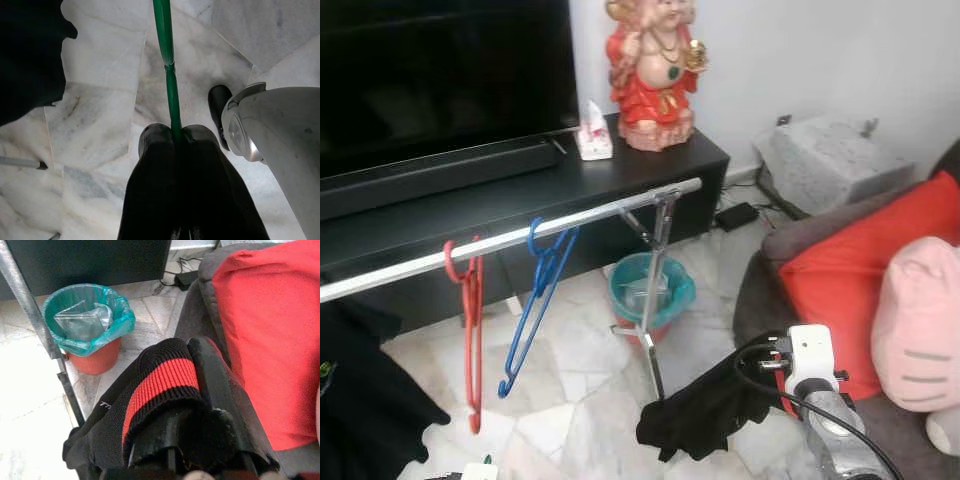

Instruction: Hang hanger

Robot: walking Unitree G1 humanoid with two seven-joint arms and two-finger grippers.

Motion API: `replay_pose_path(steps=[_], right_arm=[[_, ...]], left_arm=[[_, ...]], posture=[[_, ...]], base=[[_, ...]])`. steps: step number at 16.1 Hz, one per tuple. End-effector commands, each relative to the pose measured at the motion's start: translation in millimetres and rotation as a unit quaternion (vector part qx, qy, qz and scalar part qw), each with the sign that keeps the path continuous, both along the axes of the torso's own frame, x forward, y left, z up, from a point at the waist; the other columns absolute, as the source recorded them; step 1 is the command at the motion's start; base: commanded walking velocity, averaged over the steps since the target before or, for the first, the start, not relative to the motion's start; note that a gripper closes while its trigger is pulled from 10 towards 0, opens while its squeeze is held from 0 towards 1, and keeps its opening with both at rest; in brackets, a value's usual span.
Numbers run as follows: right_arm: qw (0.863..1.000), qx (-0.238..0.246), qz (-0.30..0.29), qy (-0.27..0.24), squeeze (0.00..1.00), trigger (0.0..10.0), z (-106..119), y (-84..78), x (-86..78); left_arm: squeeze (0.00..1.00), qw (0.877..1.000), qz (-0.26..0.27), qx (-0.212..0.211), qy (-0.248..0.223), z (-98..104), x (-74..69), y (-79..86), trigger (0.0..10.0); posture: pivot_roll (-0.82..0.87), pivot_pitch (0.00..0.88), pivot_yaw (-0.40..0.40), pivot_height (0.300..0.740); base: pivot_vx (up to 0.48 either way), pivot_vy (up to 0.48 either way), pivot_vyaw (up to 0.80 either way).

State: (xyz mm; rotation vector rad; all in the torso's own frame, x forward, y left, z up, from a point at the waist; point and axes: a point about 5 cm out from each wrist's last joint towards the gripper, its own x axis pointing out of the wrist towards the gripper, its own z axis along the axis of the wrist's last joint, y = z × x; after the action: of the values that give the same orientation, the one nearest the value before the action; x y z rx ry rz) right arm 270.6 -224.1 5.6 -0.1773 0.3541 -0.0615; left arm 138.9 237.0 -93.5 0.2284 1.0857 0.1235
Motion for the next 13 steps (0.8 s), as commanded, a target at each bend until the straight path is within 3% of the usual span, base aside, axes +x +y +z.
replay_pose_path(steps=[1,3,11,13], right_arm=[[1.000,0.000,-0.005,0.000,0.00,10.0,1.8,-2.1,2.1],[1.000,-0.001,-0.004,0.000,0.00,10.0,1.6,-1.5,2.0],[1.000,0.002,-0.006,-0.003,0.00,10.0,2.6,-2.4,2.8],[1.000,0.004,-0.005,-0.004,0.00,10.0,3.1,-2.6,3.2]], left_arm=[[0.00,1.000,-0.006,0.002,0.011,-1.5,-5.5,1.8,10.0],[0.00,1.000,-0.009,0.003,0.013,-1.9,-6.5,1.9,10.0],[0.00,1.000,-0.010,-0.004,0.014,-3.5,-8.9,-1.9,10.0],[0.00,1.000,-0.010,-0.005,0.016,-4.0,-10.3,-2.1,10.0]], posture=[[0.08,0.000,-0.027,0.740],[0.08,0.000,-0.026,0.740],[0.08,0.000,-0.030,0.740],[0.08,0.000,-0.032,0.740]], base=[[0.000,0.000,-0.78],[0.000,0.000,-0.77],[0.000,0.000,0.00],[0.000,0.000,-0.79]])
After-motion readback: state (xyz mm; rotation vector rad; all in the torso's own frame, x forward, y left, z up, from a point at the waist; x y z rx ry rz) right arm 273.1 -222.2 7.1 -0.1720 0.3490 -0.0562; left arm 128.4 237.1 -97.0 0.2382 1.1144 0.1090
